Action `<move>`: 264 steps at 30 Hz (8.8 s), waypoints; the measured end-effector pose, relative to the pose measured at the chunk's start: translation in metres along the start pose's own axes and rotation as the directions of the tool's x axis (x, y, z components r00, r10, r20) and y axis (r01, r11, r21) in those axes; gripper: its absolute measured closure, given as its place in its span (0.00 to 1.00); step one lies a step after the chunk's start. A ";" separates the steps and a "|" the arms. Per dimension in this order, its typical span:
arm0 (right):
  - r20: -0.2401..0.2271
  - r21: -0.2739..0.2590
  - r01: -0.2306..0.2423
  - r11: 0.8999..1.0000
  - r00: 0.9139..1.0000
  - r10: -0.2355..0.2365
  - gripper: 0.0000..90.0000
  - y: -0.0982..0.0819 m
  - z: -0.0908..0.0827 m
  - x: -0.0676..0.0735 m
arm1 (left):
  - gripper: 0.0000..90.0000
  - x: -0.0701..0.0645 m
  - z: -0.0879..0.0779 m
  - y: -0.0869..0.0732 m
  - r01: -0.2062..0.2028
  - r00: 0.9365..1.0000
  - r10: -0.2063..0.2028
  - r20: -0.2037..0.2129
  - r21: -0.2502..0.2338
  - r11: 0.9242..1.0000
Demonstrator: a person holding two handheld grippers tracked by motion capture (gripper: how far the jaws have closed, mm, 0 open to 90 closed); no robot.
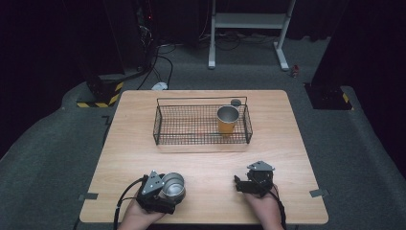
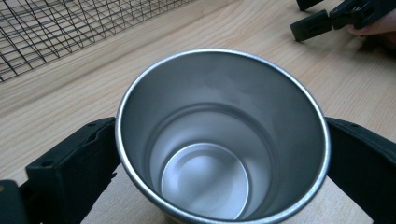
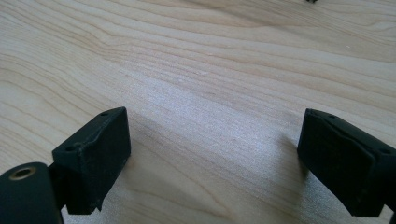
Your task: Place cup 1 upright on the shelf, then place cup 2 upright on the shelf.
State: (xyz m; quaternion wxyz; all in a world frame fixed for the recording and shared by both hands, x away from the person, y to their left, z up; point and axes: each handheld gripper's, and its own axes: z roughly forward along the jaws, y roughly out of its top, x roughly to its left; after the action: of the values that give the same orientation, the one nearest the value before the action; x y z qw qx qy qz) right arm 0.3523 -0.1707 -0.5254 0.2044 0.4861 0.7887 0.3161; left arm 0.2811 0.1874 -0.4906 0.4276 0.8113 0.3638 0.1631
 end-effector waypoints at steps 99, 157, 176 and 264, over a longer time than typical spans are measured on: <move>0.000 -0.001 -0.002 1.000 1.000 0.002 0.11 0.000 0.000 0.000 | 0.21 0.045 0.019 0.015 0.032 0.983 -0.067 -0.169 -0.198 0.980; -0.006 -0.002 0.002 1.000 1.000 -0.002 0.11 0.000 0.000 -0.001 | 0.21 0.034 0.010 0.046 0.057 0.980 -0.112 -0.167 -0.302 0.951; -0.012 -0.001 0.009 1.000 1.000 -0.009 0.11 0.000 0.000 -0.001 | 0.21 0.038 0.015 0.075 0.103 0.965 -0.178 -0.193 -0.343 0.934; -0.017 -0.002 0.020 1.000 1.000 -0.020 0.11 -0.002 -0.001 -0.001 | 0.21 0.125 0.110 0.159 0.141 0.928 -0.219 -0.303 -0.259 0.955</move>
State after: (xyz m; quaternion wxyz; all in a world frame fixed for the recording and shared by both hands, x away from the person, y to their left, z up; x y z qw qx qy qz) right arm 0.3506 -0.1722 -0.5255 0.2014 0.4752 0.7949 0.3191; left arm 0.5009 0.1569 -0.4313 0.4663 0.6799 0.4815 0.2974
